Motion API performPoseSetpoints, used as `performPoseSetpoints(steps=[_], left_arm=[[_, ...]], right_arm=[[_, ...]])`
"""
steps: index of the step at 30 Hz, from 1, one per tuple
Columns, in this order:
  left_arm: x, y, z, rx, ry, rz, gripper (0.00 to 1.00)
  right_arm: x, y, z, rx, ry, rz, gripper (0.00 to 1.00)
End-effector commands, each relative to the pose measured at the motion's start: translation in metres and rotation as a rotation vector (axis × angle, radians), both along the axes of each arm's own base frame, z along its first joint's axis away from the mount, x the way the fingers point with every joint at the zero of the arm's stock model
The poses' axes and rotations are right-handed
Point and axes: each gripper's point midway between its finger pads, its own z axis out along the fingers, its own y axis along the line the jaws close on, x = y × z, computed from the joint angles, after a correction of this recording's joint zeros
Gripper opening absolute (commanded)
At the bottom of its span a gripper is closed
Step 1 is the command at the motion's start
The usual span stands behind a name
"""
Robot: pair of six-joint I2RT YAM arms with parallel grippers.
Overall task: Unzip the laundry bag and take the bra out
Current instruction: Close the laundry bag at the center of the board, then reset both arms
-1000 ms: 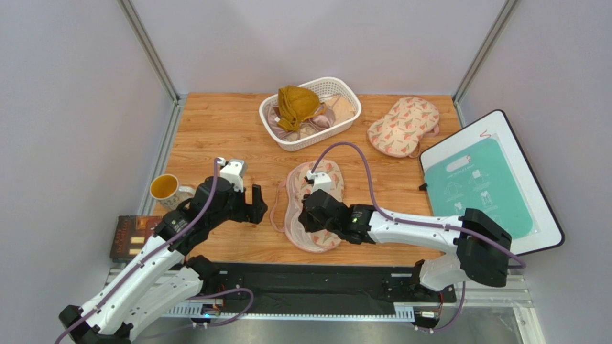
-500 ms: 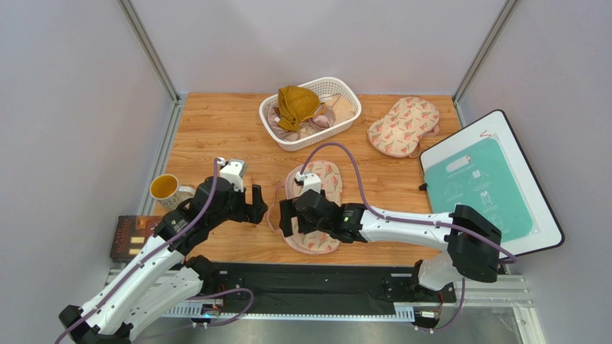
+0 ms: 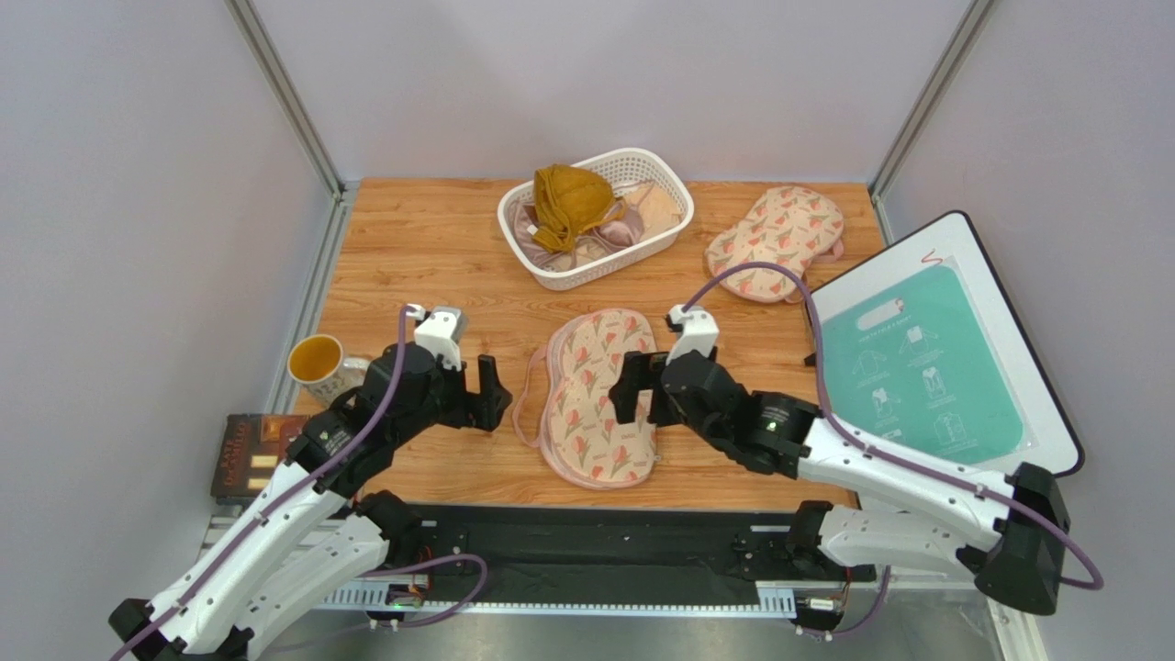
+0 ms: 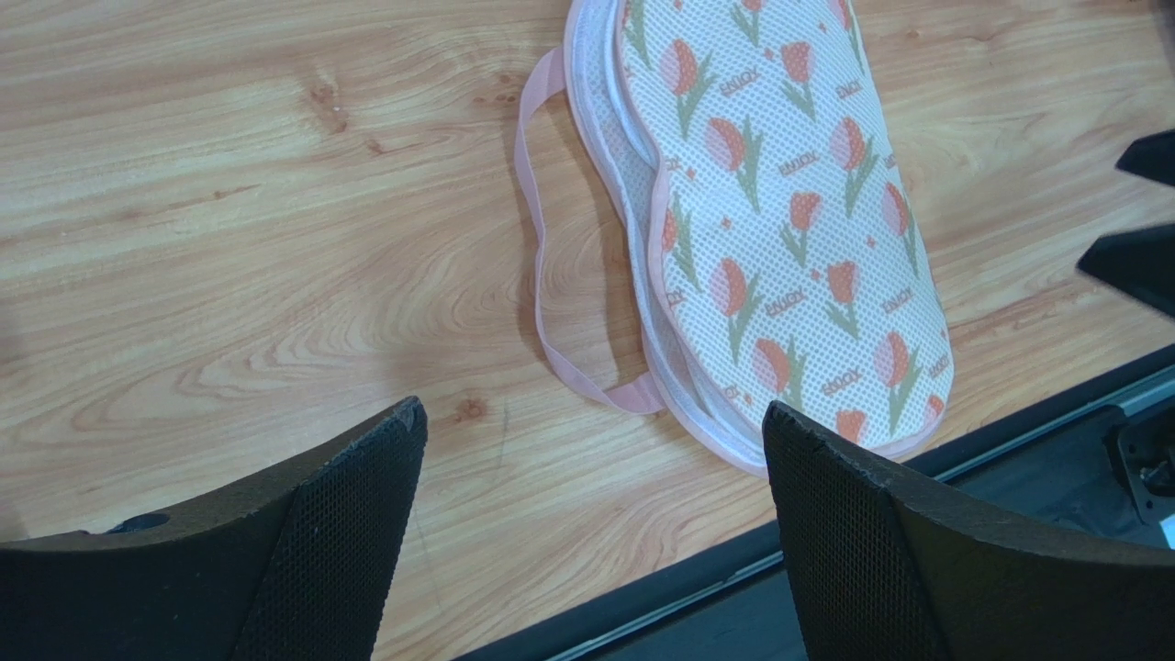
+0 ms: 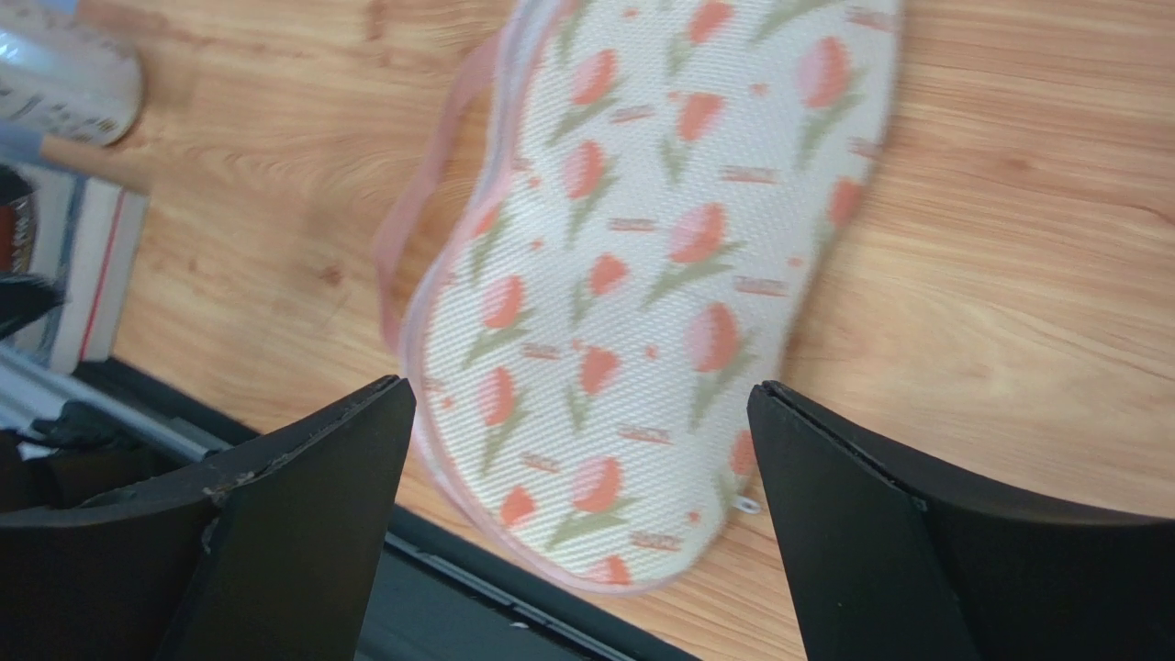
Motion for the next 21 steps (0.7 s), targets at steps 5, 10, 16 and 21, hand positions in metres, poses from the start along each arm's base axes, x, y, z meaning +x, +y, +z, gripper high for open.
performPoseSetpoints(steps=[5, 10, 16, 21], left_arm=[[-0.001, 0.005, 0.015, -0.035, -0.03, 0.041, 0.96], [-0.001, 0.008, 0.02, -0.042, -0.053, 0.052, 0.97], [-0.002, 0.011, 0.021, -0.048, -0.067, 0.062, 0.96], [-0.003, 0.011, 0.025, -0.061, -0.085, 0.058, 0.96]], right_arm=[[0.015, -0.109, -0.005, -0.045, -0.032, -0.276, 1.0], [0.008, -0.158, 0.01, -0.033, -0.108, -0.394, 1.0], [0.0, -0.183, 0.015, -0.021, -0.157, -0.448, 1.0], [-0.002, -0.189, 0.012, -0.038, -0.154, -0.462, 1.0]])
